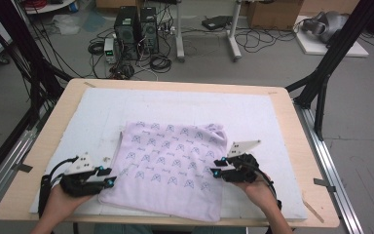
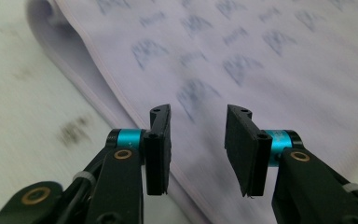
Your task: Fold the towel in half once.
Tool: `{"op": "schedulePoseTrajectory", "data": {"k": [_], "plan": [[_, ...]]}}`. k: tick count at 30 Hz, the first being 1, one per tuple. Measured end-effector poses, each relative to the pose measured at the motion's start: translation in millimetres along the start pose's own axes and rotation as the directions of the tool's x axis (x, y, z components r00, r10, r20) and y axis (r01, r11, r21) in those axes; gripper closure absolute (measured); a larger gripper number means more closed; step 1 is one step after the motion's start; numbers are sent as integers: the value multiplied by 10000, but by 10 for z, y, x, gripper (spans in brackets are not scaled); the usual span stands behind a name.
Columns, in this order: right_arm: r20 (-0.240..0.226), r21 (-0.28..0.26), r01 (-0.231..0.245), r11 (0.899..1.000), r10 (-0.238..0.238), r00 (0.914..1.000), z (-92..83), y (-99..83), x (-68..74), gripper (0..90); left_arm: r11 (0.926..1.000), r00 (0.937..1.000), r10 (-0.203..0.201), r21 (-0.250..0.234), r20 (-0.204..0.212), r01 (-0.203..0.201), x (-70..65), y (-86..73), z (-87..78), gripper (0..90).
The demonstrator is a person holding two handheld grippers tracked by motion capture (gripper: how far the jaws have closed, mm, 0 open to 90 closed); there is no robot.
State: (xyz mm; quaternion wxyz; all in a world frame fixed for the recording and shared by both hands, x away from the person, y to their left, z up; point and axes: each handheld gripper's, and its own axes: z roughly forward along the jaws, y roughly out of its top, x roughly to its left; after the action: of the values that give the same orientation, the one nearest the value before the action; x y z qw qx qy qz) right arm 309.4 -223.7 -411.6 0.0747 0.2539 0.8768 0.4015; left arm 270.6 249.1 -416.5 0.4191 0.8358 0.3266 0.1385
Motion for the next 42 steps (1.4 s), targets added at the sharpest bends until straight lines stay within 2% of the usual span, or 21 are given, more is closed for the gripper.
{"op": "schedulePoseTrajectory", "data": {"k": [1, 5, 8, 11, 15, 18, 19, 20, 22, 23, 24, 26, 28, 30, 31, 34, 35, 36, 39, 41, 42], "plan": [[92, -93, -48, 9999, 49, 9999, 3, 49, -68, 630, 9999, 9999, -141, -95, 23, 141, 57, 85, 51, 621], [459, -433, -347, 9985, 367, 9983, 10, 226, -363, 621, 9986, 9979, -278, -461, -591, 251, 277, 408, 262, 632], [636, -545, -511, 9972, 545, 9965, 34, 327, -571, 609, 9954, 9954, -748, -650, -606, 709, 478, 598, 420, 633], [751, -563, -739, 9957, 780, 9941, 68, 383, -750, 587, 9956, 9924, -836, -494, -897, 794, 653, 756, 565, 629], [997, -449, -860, 9953, 902, 9909, 107, 438, -915, 541, 9915, 9863, -1280, -370, -1038, 1248, 859, 891, 707, 564], [1134, -554, -1006, 9934, 1064, 9878, 128, 448, -1004, 520, 9855, 9823, -1694, -85, -797, 1692, 978, 938, 797, 499], [1140, -523, -1090, 9927, 1144, 9869, 144, 444, -1030, 516, 9849, 9816, -1720, 32, -829, 1728, 998, 946, 818, 500], [1173, -478, -1147, 9922, 1197, 9859, 164, 434, -1052, 517, 9859, 9832, -1653, 139, -768, 1669, 1015, 947, 829, 549], [1164, -292, -1302, 9911, 1327, 9843, 202, 411, -1080, 557, 9867, 9859, -1609, 161, -469, 1618, 1017, 937, 829, 731], [1037, -161, -1284, 9916, 1294, 9862, 220, 401, -1093, 663, 9884, 9882, -1498, 187, -327, 1505, 1012, 933, 815, 811], [919, 73, -1232, 9924, 1220, 9883, 231, 395, -1089, 754, 9899, 9898, -1407, 163, -225, 1410, 995, 933, 801, 842], [986, 386, -1121, 9929, 1078, 9893, 237, 395, -1070, 864, 9927, 9926, -1204, -12, -136, 1203, 944, 934, 740, 851], [894, 198, -1178, 9928, 1156, 9893, 193, 402, -1051, 890, 9950, 9954, -952, -321, -83, 949, 869, 928, 655, 853], [892, 105, -1033, 9946, 1020, 9908, 140, 418, -1003, 894, 9982, 9985, -550, -237, -22, 549, 769, 924, 586, 853], [891, 83, -930, 9956, 919, 9918, 115, 422, -973, 894, 9988, 9996, -285, -386, -14, 284, 704, 907, 548, 852], [947, 78, -736, 9973, 725, 9929, 71, 383, -892, 894, 9993, 9999, 131, -343, 80, -128, 550, 811, 482, 851], [972, 126, -783, 9968, 767, 9923, 71, 360, -886, 868, 9993, 9996, 247, -291, 98, -244, 515, 767, 476, 850], [1079, 181, -793, 9967, 769, 9912, 82, 341, -892, 774, 9993, 9994, 335, -177, 53, -334, 486, 723, 472, 850], [1277, 65, -1346, 9909, 1327, 9829, 128, 306, -942, 647, 9993, 9992, 362, -16, 169, -362, 435, 586, 491, 849], [1486, -33, -1366, 9906, 1356, 9795, 156, 311, -966, 633, 9977, 9984, 538, 397, 155, -544, 411, 534, 523, 845], [1504, -53, -1442, 9895, 1433, 9782, 171, 313, -974, 635, 9974, 9979, 611, 364, 199, -618, 397, 513, 533, 846]]}}
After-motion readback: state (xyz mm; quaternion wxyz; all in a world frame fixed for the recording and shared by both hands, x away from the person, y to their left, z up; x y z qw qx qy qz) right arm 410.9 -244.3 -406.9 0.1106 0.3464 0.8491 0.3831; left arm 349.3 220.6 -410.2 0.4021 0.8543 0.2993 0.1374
